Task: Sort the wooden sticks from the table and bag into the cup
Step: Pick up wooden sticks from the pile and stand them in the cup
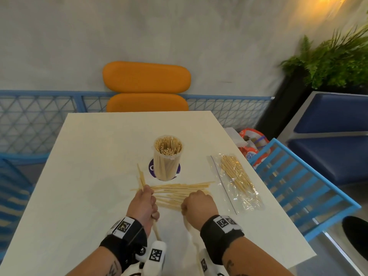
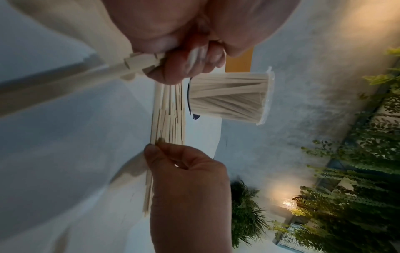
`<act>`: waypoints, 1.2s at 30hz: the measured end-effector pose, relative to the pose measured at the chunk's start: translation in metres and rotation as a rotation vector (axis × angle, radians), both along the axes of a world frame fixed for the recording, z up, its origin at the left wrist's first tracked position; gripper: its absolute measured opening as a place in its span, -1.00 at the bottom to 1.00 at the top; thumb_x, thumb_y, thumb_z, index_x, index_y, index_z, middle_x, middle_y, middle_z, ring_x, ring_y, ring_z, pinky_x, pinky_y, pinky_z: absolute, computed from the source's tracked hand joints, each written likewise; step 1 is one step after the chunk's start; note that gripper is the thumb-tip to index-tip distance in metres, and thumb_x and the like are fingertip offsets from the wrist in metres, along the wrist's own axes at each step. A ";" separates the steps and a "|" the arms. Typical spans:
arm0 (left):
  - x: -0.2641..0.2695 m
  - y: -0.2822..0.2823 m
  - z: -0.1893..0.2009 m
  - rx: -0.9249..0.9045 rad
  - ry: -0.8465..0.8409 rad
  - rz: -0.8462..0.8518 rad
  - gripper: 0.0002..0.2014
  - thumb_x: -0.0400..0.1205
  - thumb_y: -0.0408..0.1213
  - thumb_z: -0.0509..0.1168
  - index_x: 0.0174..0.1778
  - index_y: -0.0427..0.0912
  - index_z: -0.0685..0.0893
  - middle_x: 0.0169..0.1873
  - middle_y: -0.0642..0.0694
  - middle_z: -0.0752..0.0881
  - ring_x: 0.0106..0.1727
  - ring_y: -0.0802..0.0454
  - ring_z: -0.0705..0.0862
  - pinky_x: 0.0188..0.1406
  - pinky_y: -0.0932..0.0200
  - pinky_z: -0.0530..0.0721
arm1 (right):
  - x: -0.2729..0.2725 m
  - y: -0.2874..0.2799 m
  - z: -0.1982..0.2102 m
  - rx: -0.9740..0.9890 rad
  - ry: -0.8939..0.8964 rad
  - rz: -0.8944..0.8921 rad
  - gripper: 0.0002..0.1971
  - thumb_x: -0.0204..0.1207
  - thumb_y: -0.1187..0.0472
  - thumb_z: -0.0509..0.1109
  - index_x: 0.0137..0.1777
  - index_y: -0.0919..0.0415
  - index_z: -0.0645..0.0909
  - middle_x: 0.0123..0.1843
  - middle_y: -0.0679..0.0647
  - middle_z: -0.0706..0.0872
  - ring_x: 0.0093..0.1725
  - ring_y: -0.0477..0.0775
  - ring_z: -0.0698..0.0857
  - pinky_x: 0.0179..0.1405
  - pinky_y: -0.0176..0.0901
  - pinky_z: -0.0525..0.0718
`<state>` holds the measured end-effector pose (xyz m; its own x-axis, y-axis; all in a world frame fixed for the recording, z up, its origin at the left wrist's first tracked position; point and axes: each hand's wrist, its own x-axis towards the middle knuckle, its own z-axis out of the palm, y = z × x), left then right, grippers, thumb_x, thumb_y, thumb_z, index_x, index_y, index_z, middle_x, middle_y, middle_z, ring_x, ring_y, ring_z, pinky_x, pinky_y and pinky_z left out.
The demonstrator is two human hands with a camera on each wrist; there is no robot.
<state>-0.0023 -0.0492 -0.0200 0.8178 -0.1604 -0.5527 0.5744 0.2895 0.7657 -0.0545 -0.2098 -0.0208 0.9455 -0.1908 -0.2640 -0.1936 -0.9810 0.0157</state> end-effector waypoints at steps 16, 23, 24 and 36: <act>-0.021 -0.023 0.010 -0.048 -0.079 -0.160 -0.76 0.84 -0.20 0.09 0.02 -0.25 0.57 -0.24 -0.20 0.74 -0.24 -0.17 0.76 0.01 -0.11 0.72 | -0.008 -0.021 0.038 0.440 -0.204 -0.261 -0.81 0.55 0.07 0.26 -0.19 0.09 0.65 -0.16 0.00 0.73 -0.15 0.05 0.70 -0.13 -0.08 0.73; -0.026 -0.050 0.019 -0.130 -0.097 -0.316 -0.71 0.84 -0.15 0.08 0.29 -0.15 0.65 0.09 -0.22 0.83 0.10 -0.21 0.83 0.29 -0.27 0.70 | -0.012 -0.002 0.059 0.666 -0.395 -0.350 -0.80 0.57 0.05 0.34 -0.19 0.10 0.70 -0.28 -0.07 0.73 -0.35 -0.20 0.64 -0.47 -0.49 0.44; -0.026 -0.052 0.020 -0.138 -0.096 -0.324 -0.70 0.85 -0.13 0.06 0.29 -0.13 0.66 0.09 -0.25 0.83 0.11 -0.21 0.82 0.22 -0.25 0.74 | -0.013 -0.001 0.059 0.678 -0.431 -0.360 -0.77 0.59 0.04 0.35 -0.26 0.07 0.68 -0.34 -0.08 0.71 -0.39 -0.22 0.63 -0.49 -0.51 0.45; -0.029 -0.049 0.040 -0.060 -0.189 -0.458 -0.71 0.84 -0.16 0.07 0.11 -0.29 0.60 -0.45 -0.03 0.43 -0.53 0.10 0.27 -0.51 0.19 0.28 | -0.004 -0.021 0.094 0.747 -0.666 -0.415 -0.77 0.65 0.03 0.36 0.22 0.07 0.66 0.12 -0.13 0.72 -0.09 -0.25 0.65 0.08 -0.21 0.62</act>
<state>-0.0310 -0.0979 0.0200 0.7408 -0.5533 -0.3809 0.5059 0.0866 0.8583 -0.0580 -0.2312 0.0730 0.8405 -0.5331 0.0962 -0.2616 -0.5549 -0.7897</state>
